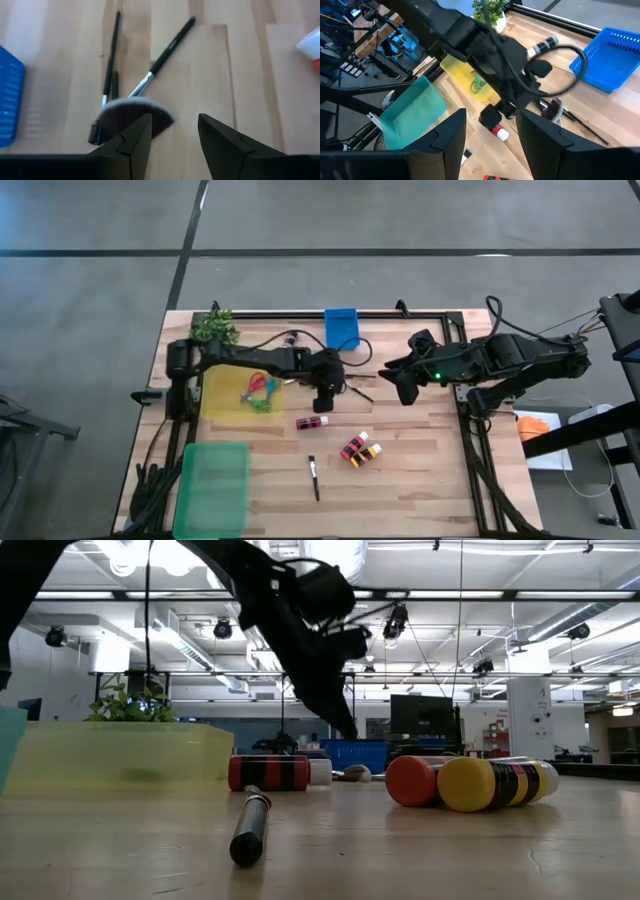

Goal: Pick & Place Paint Supplies
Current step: Put the highlighter brush into the blue bin

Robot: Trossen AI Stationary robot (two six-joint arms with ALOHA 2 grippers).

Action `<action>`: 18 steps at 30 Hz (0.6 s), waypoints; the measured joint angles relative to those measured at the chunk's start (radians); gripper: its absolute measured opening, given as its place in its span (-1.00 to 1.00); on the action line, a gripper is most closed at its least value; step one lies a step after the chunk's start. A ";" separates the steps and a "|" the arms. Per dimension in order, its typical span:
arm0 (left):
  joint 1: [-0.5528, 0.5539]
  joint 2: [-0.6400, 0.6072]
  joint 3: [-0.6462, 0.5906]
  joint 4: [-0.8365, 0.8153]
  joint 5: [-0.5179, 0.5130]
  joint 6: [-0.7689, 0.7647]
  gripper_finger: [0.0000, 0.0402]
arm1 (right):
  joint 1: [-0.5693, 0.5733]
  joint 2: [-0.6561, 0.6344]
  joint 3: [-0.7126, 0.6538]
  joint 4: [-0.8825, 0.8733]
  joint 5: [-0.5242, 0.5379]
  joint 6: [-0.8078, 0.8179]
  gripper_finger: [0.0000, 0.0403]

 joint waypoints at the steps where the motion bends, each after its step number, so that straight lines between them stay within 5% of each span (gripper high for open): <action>1: 0.000 0.013 0.005 -0.001 0.000 0.001 -0.17 | 0.000 0.000 0.000 -0.001 0.000 0.000 -0.15; 18: 0.079 0.026 -0.073 -0.040 -0.038 -0.002 -0.17 | 0.002 0.000 0.000 -0.026 -0.005 0.022 -0.15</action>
